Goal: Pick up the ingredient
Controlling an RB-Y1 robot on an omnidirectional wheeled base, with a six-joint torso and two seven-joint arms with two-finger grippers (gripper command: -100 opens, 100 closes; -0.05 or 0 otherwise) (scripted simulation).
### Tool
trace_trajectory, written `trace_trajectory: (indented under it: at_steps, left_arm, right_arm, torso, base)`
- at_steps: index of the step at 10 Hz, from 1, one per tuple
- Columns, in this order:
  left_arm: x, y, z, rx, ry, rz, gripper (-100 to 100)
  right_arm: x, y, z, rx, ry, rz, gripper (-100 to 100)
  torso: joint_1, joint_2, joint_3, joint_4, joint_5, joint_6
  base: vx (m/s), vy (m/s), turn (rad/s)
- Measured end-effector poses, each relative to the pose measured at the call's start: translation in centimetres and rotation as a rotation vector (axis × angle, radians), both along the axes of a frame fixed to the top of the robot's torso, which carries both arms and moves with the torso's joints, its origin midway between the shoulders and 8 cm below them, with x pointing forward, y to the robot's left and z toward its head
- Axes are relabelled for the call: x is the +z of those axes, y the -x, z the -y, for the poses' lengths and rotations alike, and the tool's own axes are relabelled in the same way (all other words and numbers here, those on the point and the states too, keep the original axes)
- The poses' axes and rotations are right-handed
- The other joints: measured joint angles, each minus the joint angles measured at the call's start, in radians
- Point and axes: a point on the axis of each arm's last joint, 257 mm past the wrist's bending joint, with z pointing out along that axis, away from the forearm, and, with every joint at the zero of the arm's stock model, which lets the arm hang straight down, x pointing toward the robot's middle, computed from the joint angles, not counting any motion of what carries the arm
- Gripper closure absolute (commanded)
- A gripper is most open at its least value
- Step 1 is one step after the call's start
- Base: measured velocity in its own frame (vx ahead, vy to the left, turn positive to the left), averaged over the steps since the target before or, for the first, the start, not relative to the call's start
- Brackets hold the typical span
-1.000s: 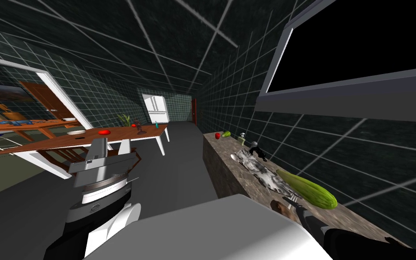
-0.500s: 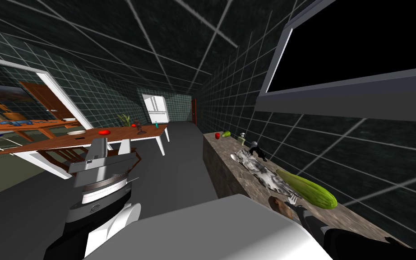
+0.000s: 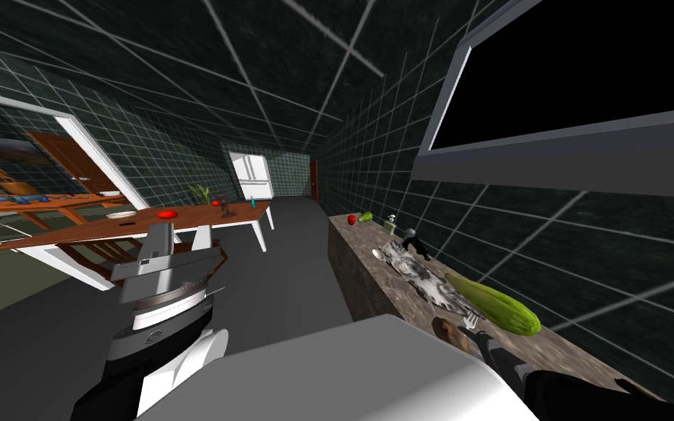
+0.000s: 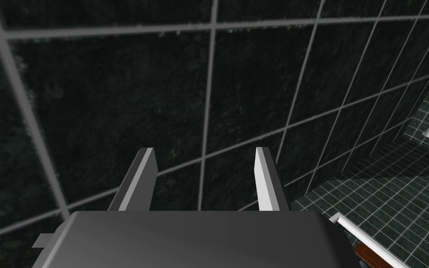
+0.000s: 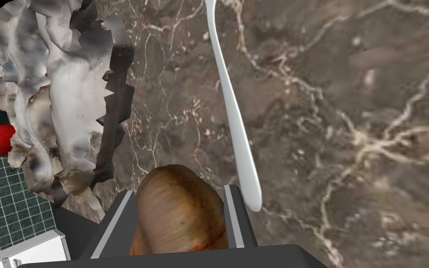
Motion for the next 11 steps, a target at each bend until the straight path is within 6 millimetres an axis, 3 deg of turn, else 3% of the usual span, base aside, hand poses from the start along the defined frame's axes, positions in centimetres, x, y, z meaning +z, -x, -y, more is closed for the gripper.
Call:
trace_trajectory:
  at_steps: [11]
  left_arm:
    - [0.0, 0.0, 0.0, 0.000, 0.000, 0.000, 0]
  right_arm:
    - [-0.6, -0.4, -1.8, 0.020, -0.024, -0.038, 100]
  torso:
    - [0.001, 0.000, 0.000, -0.001, 0.000, 0.000]
  base:
    - [-0.007, -0.010, -0.008]
